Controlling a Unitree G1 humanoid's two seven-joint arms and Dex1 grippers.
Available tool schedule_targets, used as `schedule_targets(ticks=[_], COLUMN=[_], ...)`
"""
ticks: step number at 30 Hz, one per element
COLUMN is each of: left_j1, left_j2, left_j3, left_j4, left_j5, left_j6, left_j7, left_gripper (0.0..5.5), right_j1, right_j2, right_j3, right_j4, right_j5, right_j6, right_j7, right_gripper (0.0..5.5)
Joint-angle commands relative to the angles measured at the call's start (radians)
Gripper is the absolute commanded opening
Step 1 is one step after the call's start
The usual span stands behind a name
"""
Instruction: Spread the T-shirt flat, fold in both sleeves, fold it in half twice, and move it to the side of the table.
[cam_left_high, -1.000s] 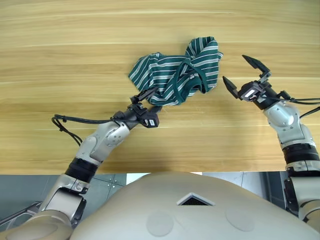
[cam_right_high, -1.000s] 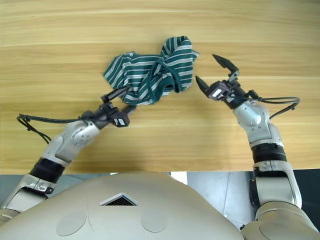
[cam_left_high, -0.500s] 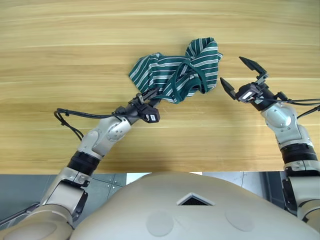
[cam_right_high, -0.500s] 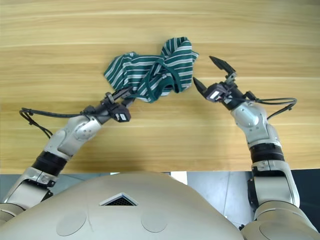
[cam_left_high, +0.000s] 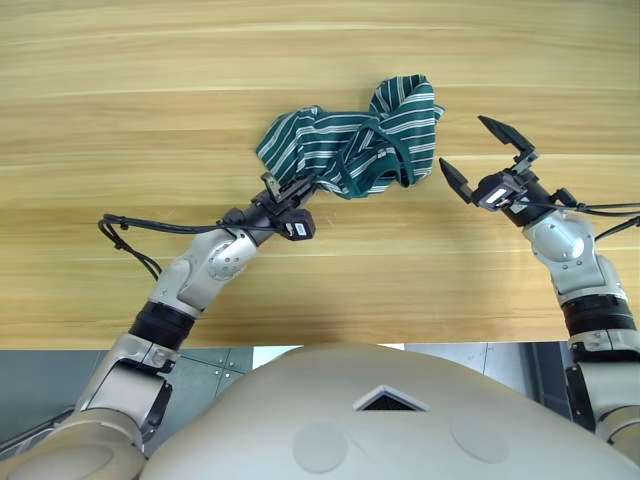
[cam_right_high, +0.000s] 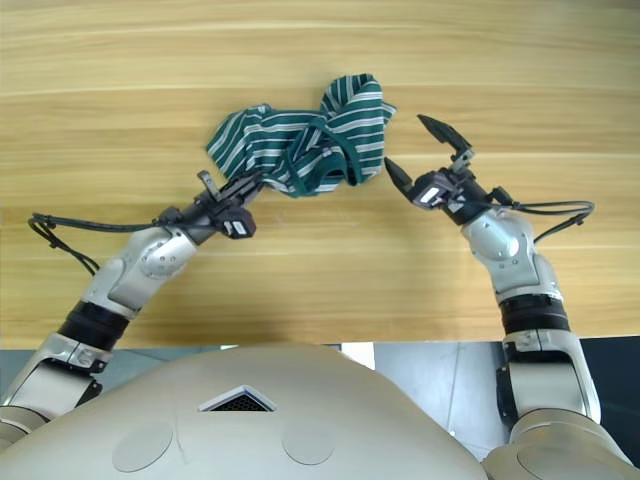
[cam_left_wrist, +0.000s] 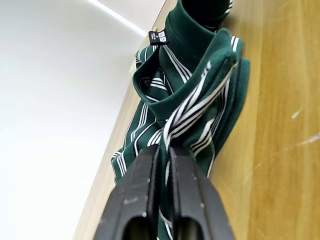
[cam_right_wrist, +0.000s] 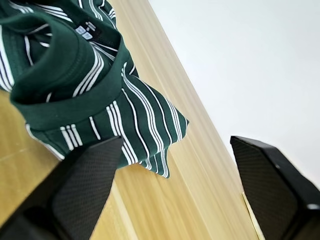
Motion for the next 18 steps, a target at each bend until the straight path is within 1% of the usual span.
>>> schedule_targets(ticks=[1, 6, 11, 15, 18], left_j1=[0.092, 0.064, 0.029, 0.015, 0.011], left_j2=[0.070, 0.052, 0.001, -0.030, -0.045], left_j3=[-0.001, 0.087, 0.179, 0.189, 0.189], left_j4=[0.132, 0.122, 0.095, 0.106, 0.112], left_j5=[0.036, -0.034, -0.127, -0.137, -0.145], left_j6=[0.094, 0.078, 0.046, 0.032, 0.011], left_j7=[-0.049, 0.012, 0.092, 0.123, 0.136], left_gripper=[0.01, 0.01, 0.01, 0.01, 0.01], right_j1=[0.003, -0.017, -0.037, -0.041, -0.066], right_j2=[-0.015, -0.017, 0.024, 0.050, 0.074], right_j3=[0.009, 0.056, 0.131, 0.184, 0.214], right_j4=[0.007, 0.050, 0.084, 0.054, 0.089], right_j5=[-0.019, -0.100, -0.180, -0.185, -0.195], right_j6=[0.026, 0.064, 0.085, 0.088, 0.095], right_j7=[0.024, 0.038, 0.028, 0.050, 0.040], right_gripper=[3.96, 3.96, 3.96, 3.96, 3.96])
